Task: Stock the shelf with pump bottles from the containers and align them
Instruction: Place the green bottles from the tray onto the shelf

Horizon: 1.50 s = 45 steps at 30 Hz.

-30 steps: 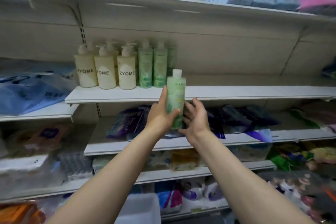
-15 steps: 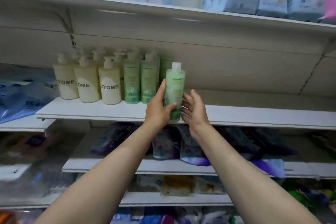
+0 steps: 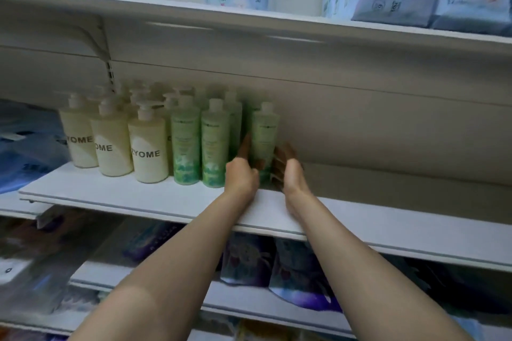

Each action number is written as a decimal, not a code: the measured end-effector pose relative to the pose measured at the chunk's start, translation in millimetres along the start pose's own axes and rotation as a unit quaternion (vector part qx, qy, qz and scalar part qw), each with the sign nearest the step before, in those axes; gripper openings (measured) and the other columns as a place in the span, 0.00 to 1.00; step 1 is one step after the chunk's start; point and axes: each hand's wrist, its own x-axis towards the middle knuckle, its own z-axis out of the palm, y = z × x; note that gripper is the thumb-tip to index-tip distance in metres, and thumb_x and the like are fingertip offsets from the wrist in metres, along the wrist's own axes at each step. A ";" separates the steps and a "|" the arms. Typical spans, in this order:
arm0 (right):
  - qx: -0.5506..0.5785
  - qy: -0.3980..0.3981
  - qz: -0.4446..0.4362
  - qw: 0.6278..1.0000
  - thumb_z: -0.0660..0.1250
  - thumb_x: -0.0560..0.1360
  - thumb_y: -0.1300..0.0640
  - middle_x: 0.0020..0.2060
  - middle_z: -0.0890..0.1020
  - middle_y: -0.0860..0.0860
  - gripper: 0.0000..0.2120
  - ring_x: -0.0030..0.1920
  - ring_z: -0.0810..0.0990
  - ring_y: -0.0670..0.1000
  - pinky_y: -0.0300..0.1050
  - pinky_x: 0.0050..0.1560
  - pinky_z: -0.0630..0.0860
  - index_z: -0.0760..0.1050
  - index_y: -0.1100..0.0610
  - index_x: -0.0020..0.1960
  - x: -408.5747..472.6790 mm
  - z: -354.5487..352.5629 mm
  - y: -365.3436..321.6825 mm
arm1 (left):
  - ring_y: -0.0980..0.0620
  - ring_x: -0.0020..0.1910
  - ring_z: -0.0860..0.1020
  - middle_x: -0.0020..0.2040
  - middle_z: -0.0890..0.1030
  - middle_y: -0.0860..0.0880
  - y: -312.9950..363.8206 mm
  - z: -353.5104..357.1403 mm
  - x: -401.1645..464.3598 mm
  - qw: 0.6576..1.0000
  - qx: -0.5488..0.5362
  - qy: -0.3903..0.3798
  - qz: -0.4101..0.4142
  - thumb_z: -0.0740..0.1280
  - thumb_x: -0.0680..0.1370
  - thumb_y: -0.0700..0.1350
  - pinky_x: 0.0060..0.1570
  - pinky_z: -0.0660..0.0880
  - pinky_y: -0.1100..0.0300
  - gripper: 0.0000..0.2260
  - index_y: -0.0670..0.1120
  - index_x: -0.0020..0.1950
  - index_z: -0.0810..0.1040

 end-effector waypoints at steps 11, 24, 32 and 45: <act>0.007 0.005 -0.051 0.999 0.58 0.69 0.31 0.60 0.82 0.48 0.25 0.60 0.80 0.51 0.57 0.66 0.75 0.81 0.41 0.58 32.8 13.4 13.3 | 0.52 0.68 0.72 0.70 0.74 0.52 -16.0 23.5 22.8 0.998 -0.038 0.046 0.028 0.66 0.81 0.47 0.61 0.65 0.67 0.26 0.54 0.78 0.63; -0.030 0.005 -0.066 0.997 0.55 0.65 0.28 0.69 0.77 0.47 0.39 0.69 0.74 0.52 0.57 0.71 0.70 0.73 0.44 0.71 27.5 6.6 15.7 | 0.45 0.68 0.73 0.71 0.73 0.44 -5.9 23.6 14.3 0.997 -0.073 0.038 0.008 0.69 0.79 0.45 0.61 0.68 0.63 0.28 0.49 0.78 0.63; -0.038 0.029 -0.046 0.998 0.56 0.80 0.47 0.58 0.81 0.54 0.11 0.58 0.79 0.57 0.60 0.65 0.74 0.75 0.44 0.44 7.0 1.3 5.3 | 0.40 0.64 0.74 0.66 0.76 0.40 -8.1 -7.9 -22.3 0.998 0.006 -0.040 -0.038 0.67 0.79 0.53 0.54 0.68 0.59 0.26 0.42 0.73 0.65; -0.237 0.073 -0.160 0.956 0.55 0.80 0.45 0.66 0.78 0.47 0.21 0.67 0.74 0.50 0.50 0.70 0.67 0.73 0.48 0.70 -138.2 30.4 33.3 | 0.59 0.57 0.79 0.58 0.81 0.52 -50.5 -95.5 -131.8 0.975 -0.212 -0.061 0.013 0.66 0.81 0.49 0.60 0.74 0.62 0.17 0.49 0.69 0.73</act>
